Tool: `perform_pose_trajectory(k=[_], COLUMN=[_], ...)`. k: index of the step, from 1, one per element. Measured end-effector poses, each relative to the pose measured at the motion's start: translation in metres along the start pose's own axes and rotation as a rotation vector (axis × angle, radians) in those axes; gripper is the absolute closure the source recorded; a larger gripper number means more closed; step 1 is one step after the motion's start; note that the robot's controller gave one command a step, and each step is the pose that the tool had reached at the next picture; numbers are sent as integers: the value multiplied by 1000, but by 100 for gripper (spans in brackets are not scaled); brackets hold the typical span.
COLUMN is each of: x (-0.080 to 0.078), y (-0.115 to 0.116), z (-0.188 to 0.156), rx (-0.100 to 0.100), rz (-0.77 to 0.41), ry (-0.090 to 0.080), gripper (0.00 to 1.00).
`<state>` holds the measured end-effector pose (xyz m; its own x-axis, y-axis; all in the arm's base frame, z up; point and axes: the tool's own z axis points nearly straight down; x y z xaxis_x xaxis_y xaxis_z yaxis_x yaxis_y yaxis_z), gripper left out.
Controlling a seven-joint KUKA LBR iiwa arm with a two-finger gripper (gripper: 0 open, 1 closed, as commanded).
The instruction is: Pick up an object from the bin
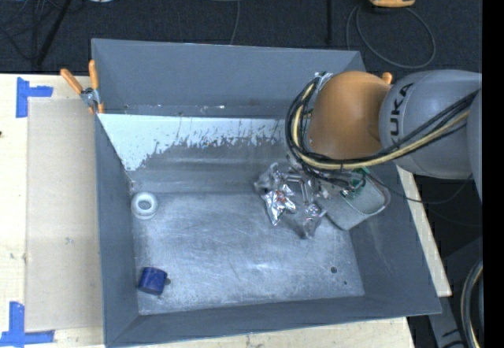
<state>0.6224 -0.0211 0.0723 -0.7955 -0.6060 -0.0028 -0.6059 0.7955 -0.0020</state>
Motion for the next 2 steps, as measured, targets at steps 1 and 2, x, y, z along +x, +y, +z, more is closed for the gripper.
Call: perform_pose_trajectory(k=[1, 2], x=[-3, -6], y=[-1, 35], z=[-4, -128], rx=[4, 2], rz=[4, -3], ry=[-10, -6], gripper=[100, 100])
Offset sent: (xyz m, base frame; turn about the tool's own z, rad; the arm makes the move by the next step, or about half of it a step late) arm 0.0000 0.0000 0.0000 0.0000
